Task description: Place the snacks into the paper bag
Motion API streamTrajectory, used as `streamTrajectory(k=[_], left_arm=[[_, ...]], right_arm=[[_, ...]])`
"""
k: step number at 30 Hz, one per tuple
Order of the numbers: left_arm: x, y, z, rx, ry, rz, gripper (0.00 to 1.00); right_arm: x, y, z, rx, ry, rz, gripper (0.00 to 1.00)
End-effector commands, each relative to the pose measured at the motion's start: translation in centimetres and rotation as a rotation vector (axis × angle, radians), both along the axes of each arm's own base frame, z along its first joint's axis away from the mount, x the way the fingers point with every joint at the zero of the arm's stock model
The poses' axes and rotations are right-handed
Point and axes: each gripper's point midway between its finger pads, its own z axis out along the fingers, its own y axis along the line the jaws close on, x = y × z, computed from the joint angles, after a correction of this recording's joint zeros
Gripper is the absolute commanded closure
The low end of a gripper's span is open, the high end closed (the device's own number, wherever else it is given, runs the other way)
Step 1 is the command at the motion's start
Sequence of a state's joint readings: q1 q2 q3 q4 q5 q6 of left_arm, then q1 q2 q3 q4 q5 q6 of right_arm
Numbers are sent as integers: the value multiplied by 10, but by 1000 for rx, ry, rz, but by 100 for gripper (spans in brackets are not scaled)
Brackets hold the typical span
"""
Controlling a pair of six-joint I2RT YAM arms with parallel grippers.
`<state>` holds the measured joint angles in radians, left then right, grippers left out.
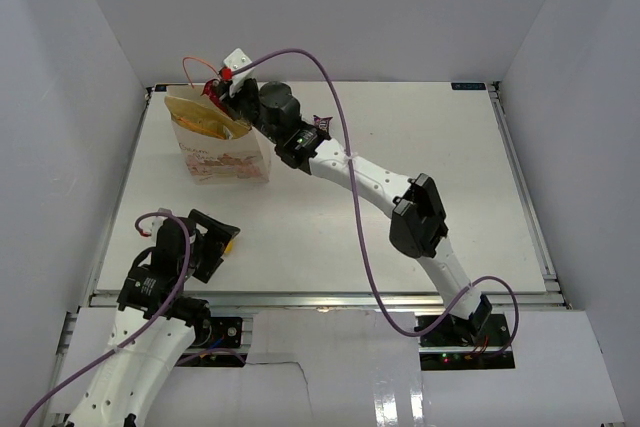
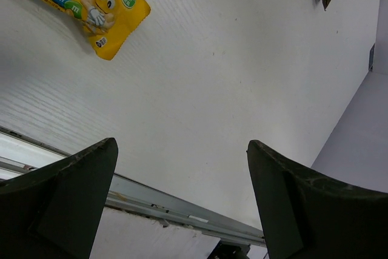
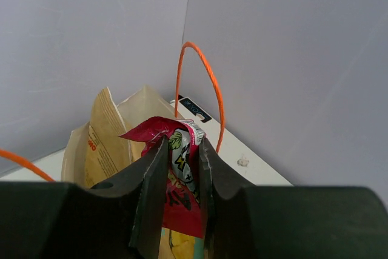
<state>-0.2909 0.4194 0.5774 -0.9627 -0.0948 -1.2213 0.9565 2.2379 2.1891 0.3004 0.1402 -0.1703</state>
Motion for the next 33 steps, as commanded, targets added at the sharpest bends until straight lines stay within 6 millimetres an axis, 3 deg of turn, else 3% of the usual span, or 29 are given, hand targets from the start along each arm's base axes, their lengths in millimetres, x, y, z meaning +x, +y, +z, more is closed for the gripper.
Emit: streamTrajectory(k=[1,4,5,9,12,17,18,19,20,21,22,23,24,25,27,28,29,31,32,33], left_arm=[[-1,2,0,-14,3,32,2],[-2,2,-2,-22,5,37,2],[-2,2,-2,-26,5,39,2],[0,2,-2,-45,12,64,2],[3,5,-2,-60,32,117,2],[6,12,-15,-101,149,285,2],[7,14,-19,-87,189,305,2],[9,17,-21,-72,202,328,2],[12,18,-17,-71,208,350,2],[15,19,-23,-43,245,361,2],[18,23,-22,-18,250,380,2],[25,23,-17,-11,247,390,2],[28,27,-24,32,283,406,3],[32,28,-25,53,297,415,3],[40,30,-33,98,346,426,4],[46,31,-35,104,350,433,4],[50,32,-39,118,359,422,4],[60,32,-50,128,389,418,4],[63,31,-54,119,403,406,4],[65,31,-58,126,416,386,4]], right_arm=[[12,-22,67,175,-138,-117,91],[15,-17,45,134,-136,-118,79],[16,-16,35,111,-133,-116,65],[10,-10,25,65,-123,-74,38],[4,-14,39,72,-134,-57,28],[-5,-27,60,74,-125,-36,26],[-7,-38,74,87,-128,-28,26],[-7,-42,69,60,-94,-16,26],[-6,-59,83,59,-96,-9,26],[-17,-57,83,17,-104,86,24],[-8,-72,57,-85,-56,130,20],[-36,-80,65,-119,-81,306,15],[-43,-91,48,-169,-47,380,13],[-33,-116,36,-201,-22,401,12],[-47,-144,-5,-278,70,473,11],[-40,-166,-20,-316,82,457,11],[-55,-184,-55,-357,164,488,11],[-51,-219,-85,-394,219,436,12],[-63,-238,-110,-415,264,425,12],[-65,-249,-120,-420,282,409,12]])
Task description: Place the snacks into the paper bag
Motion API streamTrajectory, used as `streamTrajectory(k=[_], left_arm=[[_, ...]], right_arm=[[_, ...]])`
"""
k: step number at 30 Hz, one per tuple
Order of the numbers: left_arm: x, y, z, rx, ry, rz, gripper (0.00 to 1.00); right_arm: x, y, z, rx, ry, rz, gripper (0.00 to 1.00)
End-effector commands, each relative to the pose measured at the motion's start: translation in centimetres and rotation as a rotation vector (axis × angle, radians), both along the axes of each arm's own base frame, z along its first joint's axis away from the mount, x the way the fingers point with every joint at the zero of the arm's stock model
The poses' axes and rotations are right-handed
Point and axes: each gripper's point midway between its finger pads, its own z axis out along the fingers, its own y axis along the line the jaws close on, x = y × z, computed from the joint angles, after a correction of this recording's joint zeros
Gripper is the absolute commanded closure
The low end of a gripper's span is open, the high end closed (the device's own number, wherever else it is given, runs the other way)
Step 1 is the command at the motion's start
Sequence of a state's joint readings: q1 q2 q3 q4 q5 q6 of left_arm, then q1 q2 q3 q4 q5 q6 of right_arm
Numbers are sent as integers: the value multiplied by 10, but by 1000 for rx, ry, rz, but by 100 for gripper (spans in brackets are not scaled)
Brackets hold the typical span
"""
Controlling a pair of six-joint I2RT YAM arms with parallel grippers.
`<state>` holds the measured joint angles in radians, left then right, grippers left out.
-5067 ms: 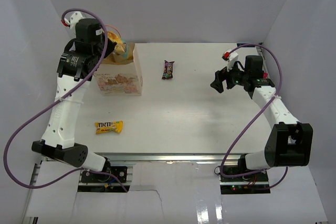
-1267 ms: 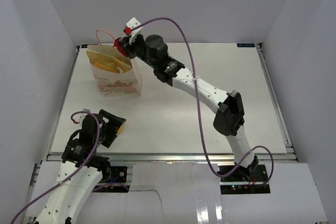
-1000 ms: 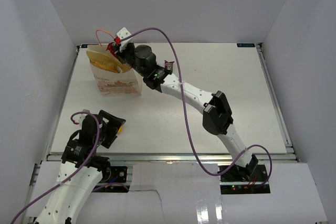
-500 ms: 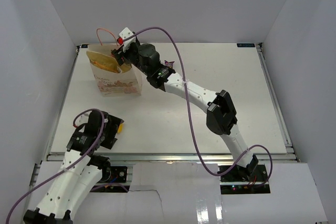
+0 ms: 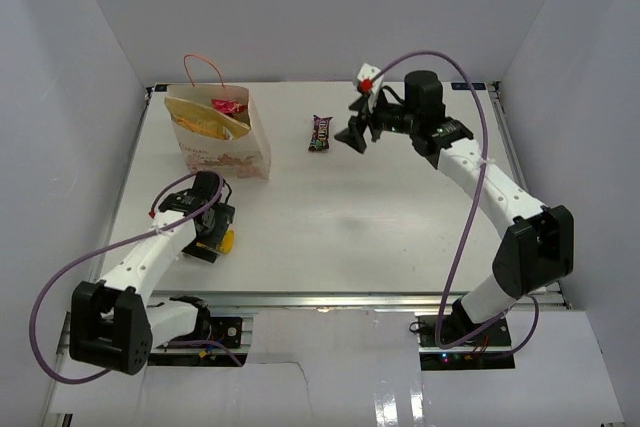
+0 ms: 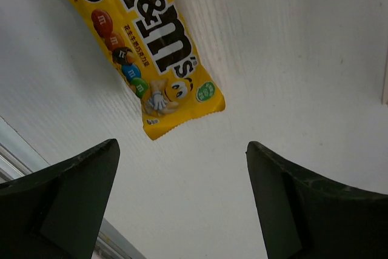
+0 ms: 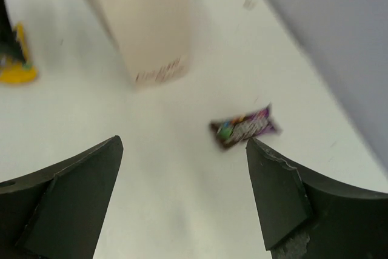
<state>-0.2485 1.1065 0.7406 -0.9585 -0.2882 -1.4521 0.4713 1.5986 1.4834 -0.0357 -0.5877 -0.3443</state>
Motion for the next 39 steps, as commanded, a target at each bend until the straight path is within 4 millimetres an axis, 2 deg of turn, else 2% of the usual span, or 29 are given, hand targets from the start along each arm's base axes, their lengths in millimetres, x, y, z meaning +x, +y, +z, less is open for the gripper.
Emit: streamTrajectory(k=[1,2,3,4,6,7,9,14,15,17,18,20,21,23,24,28,30,31,32,33,34,35,37,38,39], left_arm=[[22,2,-1,-32,-34,50,4],[22,2,-7,-32,-6,47,5],[21,3,-9,-29,8,39,5],[21,4,-12,-23,22,42,6],[18,9,-16,-8,39,45,9],[15,13,-21,-4,55,56,11],[11,17,-31,2,82,55,21],[15,20,-48,-13,56,1,43],[18,18,-48,-20,43,-10,50],[17,19,-50,-17,47,-32,55],[18,19,-49,-15,41,-39,62],[17,20,-49,-8,41,-64,69],[19,19,-45,-7,23,-74,77],[20,18,-39,-6,4,-118,83],[22,16,-34,-7,-13,-139,89],[30,1,-3,-26,-154,-332,98],[30,-22,8,-82,-248,-533,100],[29,-31,22,-98,-335,-603,100],[28,-53,36,-166,-435,-730,100],[23,-64,42,-208,-491,-787,100],[11,-73,34,-259,-506,-828,100],[2,-91,50,-344,-593,-918,100],[-17,-106,43,-435,-609,-985,100],[-19,-115,51,-462,-662,-1037,100],[-30,-127,54,-498,-666,-1105,100]], right_arm=[[-43,-26,-76,-96,175,101,12],[-49,-37,-76,-93,174,85,12],[-56,-47,-96,-104,223,77,12],[-56,-58,-96,-97,222,50,13],[-61,-72,-113,-103,265,23,13],[-63,-75,-114,-100,270,17,13],[-69,-77,-120,-95,297,23,14],[-77,-75,-113,-68,305,62,15],[-78,-75,-112,-64,308,71,15],[-82,-73,-110,-58,314,90,16],[-83,-72,-110,-54,318,95,16],[-86,-72,-109,-48,328,103,16],[-88,-72,-108,-46,330,109,16],[-94,-71,-108,-43,341,126,17],[-96,-71,-106,-39,344,136,17],[-117,-63,-108,-24,394,239,19],[-129,-57,-113,-39,434,288,21],[-133,-54,-115,-43,448,303,22],[-140,-47,-116,-53,463,328,23],[-143,-44,-119,-61,477,334,23],[-141,-40,-122,-83,478,309,26],[-145,-30,-121,-85,504,301,26],[-137,-22,-127,-100,550,224,27],[-139,-12,-127,-97,582,209,27],[-135,-3,-126,-70,672,161,27]])
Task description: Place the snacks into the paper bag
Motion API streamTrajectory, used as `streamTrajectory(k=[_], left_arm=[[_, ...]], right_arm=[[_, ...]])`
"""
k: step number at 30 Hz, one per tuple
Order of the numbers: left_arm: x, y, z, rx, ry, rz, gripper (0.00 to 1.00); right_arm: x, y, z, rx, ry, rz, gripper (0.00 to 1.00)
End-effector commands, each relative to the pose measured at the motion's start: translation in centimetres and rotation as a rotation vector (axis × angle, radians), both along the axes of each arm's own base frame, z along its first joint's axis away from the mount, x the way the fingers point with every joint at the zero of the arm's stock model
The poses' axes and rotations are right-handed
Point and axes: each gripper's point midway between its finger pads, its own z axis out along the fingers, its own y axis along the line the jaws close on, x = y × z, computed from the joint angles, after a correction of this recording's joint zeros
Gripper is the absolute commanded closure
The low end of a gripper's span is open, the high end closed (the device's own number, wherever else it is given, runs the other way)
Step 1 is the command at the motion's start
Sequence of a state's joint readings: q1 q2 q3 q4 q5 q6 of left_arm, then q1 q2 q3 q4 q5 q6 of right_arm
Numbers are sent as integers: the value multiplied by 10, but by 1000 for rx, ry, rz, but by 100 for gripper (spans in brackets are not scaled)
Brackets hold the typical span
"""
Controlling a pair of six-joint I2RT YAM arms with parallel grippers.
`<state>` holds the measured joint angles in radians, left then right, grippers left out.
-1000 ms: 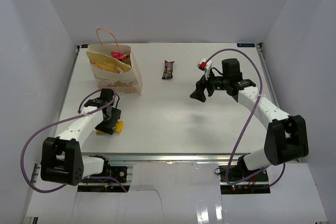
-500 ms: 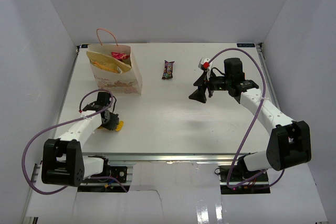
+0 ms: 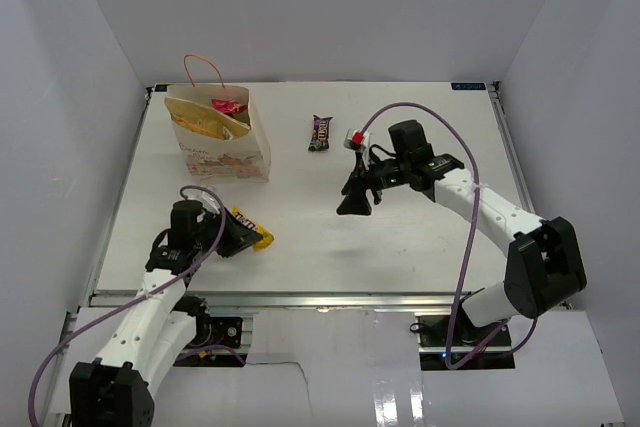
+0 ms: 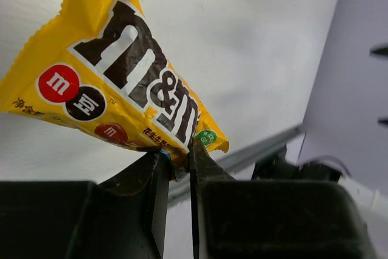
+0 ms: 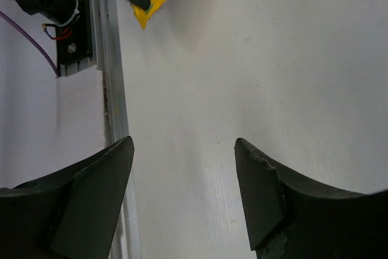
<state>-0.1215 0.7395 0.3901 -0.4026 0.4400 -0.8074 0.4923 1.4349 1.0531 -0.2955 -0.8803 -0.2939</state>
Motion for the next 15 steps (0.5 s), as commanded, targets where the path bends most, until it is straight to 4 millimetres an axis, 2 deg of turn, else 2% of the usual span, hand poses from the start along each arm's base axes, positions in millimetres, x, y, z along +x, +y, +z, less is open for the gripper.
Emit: streamTrajectory(k=[1,2,4,5,7,11,15], left_arm=[[-27,-47,30,-142,-144,-324,100],[-34,-56,33,-148,-155,-380,100],[-40,-66,37,-156,-168,-431,100],[-46,-74,40,-166,-184,-481,100],[-50,-82,42,-166,-189,-521,100],[-53,-94,48,-169,-205,-581,100],[-53,-99,49,-168,-207,-594,100]], right_arm=[[20,24,12,-25,129,-171,26],[18,39,13,-39,234,-223,25],[26,50,7,-87,291,-325,22],[20,62,-2,-116,340,-323,20],[17,76,0,-129,428,-351,16],[-10,105,-19,-185,556,-310,12],[-26,117,-28,-205,598,-284,11]])
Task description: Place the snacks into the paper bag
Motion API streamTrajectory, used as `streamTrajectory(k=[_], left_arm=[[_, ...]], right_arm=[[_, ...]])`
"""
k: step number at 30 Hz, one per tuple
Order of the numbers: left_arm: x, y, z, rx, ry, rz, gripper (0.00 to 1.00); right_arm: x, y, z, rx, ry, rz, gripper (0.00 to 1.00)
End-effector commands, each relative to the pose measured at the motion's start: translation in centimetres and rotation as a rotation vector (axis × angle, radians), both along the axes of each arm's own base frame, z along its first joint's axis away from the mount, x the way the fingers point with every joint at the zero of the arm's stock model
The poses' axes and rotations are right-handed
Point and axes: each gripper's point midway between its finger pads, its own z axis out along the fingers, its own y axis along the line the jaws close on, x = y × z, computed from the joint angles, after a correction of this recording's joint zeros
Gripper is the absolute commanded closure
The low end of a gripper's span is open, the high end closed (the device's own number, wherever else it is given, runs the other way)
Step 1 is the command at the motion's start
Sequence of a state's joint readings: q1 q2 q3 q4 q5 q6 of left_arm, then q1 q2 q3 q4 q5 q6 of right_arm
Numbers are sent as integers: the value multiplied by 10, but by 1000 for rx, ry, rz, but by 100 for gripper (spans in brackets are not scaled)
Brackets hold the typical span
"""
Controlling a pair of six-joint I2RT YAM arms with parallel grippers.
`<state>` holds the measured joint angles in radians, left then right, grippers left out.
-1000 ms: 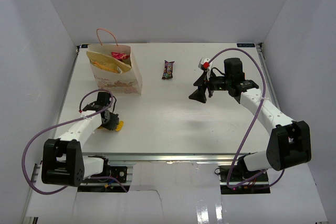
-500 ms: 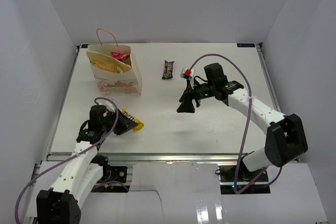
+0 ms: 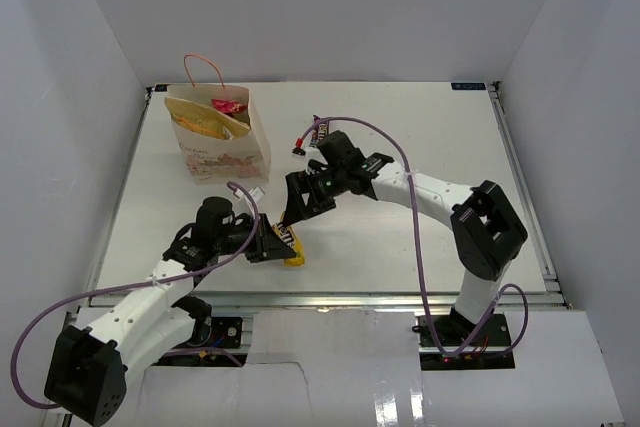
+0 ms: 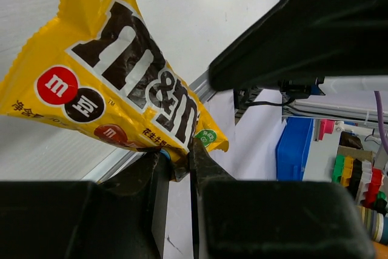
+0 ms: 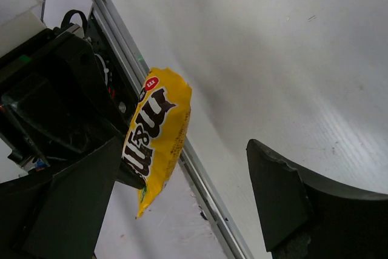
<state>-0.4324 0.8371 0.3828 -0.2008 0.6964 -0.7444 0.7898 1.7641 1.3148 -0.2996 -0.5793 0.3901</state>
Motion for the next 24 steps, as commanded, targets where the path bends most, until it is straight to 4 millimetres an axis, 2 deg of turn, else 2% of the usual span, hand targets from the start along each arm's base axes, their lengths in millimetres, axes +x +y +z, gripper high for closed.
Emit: streamTrajectory(k=[1,7,10,13,14,17,19,20,22,23,24], left_arm=[[7,-10,26,-49,-107,-44,100],[9,-13,30,-57,-121,-46,100],[12,-15,33,-61,-128,-46,100],[16,-16,39,-62,-141,-45,100],[17,-17,40,-62,-147,-41,100],[21,-17,48,-69,-166,-28,98],[22,-16,53,-63,-171,-18,91],[23,-15,55,-53,-179,-13,76],[28,-8,64,-10,-215,21,59],[32,-3,70,8,-249,58,46],[31,1,72,27,-250,71,41]], right_arm=[[-9,11,10,9,77,-38,11],[-23,20,-1,4,127,-3,16],[-28,24,-5,11,158,17,25],[-33,28,-8,27,194,44,44],[-34,30,-5,43,194,60,55],[-35,32,1,63,186,79,71],[-31,32,9,79,155,84,76],[-30,32,12,88,138,89,79],[-24,30,23,113,88,99,86],[-19,27,28,128,71,100,88],[-15,26,33,143,37,111,90]])
